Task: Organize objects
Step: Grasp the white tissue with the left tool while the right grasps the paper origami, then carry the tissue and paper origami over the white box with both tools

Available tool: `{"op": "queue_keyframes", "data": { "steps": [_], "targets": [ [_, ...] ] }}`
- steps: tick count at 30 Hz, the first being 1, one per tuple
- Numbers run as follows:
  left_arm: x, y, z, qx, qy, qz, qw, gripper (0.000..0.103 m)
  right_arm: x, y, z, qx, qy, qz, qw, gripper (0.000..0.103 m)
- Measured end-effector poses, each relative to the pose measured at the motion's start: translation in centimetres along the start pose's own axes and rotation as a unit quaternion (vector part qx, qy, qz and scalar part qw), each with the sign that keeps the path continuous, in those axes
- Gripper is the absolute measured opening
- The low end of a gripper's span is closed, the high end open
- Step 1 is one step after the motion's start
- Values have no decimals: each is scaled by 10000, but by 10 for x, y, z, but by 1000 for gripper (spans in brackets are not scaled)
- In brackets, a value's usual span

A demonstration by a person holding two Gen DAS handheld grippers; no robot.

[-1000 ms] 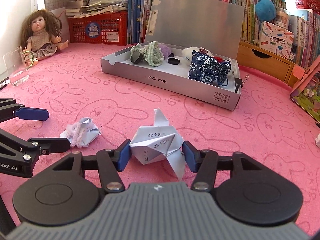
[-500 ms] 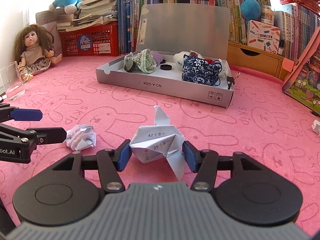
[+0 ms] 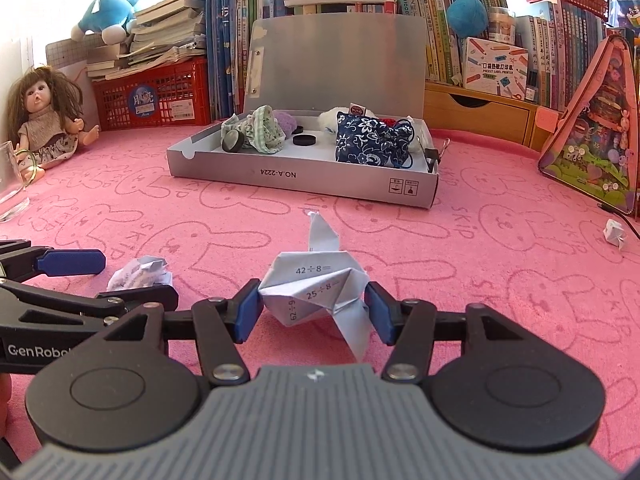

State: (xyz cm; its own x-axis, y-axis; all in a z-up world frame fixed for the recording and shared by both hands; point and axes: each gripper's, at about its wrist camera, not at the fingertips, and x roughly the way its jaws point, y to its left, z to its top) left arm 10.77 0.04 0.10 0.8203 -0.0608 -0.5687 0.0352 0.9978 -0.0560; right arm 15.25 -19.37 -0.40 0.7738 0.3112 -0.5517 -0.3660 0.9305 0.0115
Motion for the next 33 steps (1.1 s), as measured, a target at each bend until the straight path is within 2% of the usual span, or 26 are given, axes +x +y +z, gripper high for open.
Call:
{"op": "queue_keyframes", "data": {
  "steps": [8, 15, 20, 24, 33],
  "targets": [
    [1, -5, -2, 86, -15, 137, 9999, 85, 0, 5, -2, -68, 6, -170, 9998, 70],
    [0, -14, -4, 269, -92, 106, 9995, 69, 2, 6, -2, -80, 56, -237, 9997, 70],
    [-1, -15, -5, 285, -107, 93, 9995, 67, 2, 6, -2, -88, 66, -215, 9997, 70],
    [-2, -17, -4, 210, -105, 50, 9997, 60, 2, 5, -2, -54, 61, -200, 9998, 70],
    [-4, -18, -1, 155, -146, -83, 9997, 60, -2, 0, -2, 125, -68, -118, 9998, 69]
  ]
}}
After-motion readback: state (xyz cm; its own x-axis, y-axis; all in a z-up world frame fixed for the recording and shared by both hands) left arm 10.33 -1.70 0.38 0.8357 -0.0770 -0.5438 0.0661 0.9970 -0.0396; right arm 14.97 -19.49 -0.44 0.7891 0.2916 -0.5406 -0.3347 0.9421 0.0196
